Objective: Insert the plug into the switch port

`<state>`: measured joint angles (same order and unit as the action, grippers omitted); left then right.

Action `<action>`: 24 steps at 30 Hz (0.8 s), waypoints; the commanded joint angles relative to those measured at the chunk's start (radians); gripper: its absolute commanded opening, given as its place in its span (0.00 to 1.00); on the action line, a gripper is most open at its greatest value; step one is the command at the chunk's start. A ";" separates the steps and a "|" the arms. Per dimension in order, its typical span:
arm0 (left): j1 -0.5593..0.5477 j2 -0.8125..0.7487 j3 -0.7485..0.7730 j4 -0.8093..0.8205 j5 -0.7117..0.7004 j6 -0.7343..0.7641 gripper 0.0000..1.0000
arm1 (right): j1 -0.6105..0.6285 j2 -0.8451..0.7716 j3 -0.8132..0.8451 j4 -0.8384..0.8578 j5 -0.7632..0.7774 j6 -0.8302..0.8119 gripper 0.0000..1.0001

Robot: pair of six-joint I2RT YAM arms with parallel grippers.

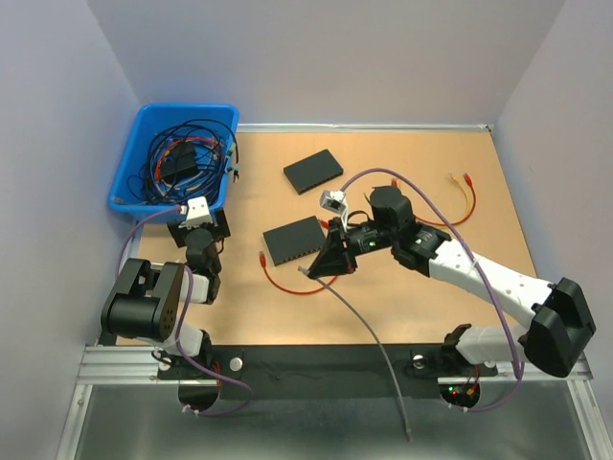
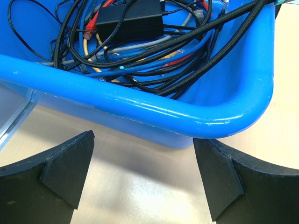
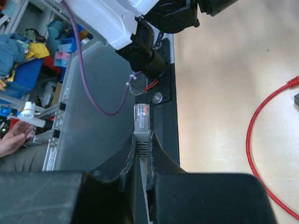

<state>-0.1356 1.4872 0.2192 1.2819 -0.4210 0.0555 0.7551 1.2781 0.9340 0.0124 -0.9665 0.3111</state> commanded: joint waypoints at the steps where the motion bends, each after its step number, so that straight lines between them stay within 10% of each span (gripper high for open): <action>1: 0.002 -0.018 0.000 0.336 -0.019 0.012 0.99 | 0.013 -0.039 -0.017 0.046 0.076 0.022 0.01; 24: -0.002 -0.031 -0.010 0.361 0.000 0.032 0.99 | 0.027 -0.100 -0.113 -0.005 0.310 0.059 0.00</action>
<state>-0.1356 1.4872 0.2192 1.2819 -0.4206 0.0559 0.7685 1.2240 0.8143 0.0040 -0.6857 0.3492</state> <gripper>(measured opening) 0.986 0.117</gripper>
